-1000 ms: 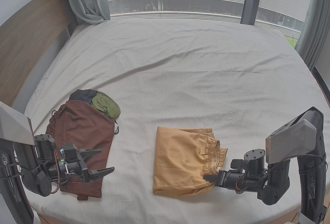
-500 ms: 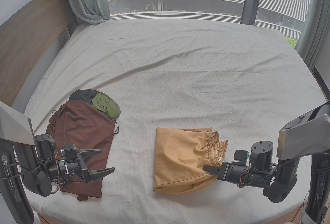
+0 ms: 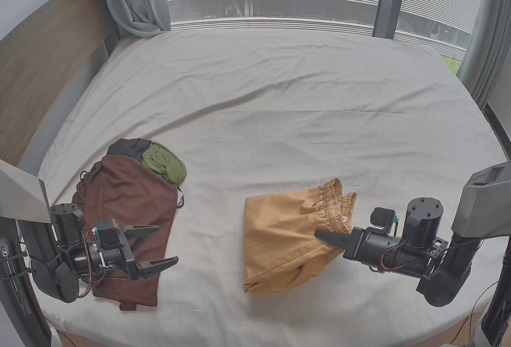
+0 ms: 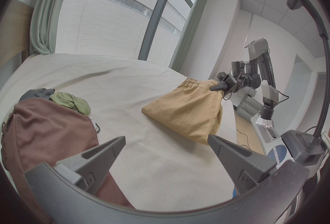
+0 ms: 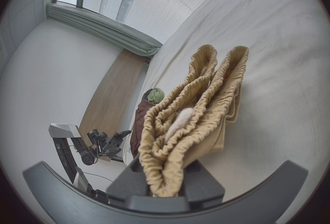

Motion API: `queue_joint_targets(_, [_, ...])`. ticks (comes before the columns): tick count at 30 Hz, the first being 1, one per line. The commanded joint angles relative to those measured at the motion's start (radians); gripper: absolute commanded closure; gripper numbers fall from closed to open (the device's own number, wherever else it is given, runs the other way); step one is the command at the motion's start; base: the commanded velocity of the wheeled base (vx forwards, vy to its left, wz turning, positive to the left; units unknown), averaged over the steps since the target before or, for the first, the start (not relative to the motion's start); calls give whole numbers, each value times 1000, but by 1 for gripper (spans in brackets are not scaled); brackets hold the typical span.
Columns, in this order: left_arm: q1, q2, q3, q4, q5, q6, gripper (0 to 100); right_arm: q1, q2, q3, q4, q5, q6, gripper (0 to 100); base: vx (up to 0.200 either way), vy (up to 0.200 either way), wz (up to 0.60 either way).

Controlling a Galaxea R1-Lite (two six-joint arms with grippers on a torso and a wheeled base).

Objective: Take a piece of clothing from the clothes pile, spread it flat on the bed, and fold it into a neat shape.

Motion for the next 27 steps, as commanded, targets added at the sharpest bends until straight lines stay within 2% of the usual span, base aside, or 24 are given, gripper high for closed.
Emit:
queue_joint_targets(1, [-3, -19, 3, 0, 0, -1, 0, 6, -51, -9, -1, 7, -1, 100, 0, 0, 0])
queue_joint_targets(19, [-14, -11, 14, 0, -5, -1, 0, -3, -97, -206, 7, 12, 4, 100, 0, 0, 0])
queue_joint_targets(27, [-14, -7, 15, 0, -5, -1, 0, -17, -92, -359, 109, 24, 2, 100, 0, 0, 0])
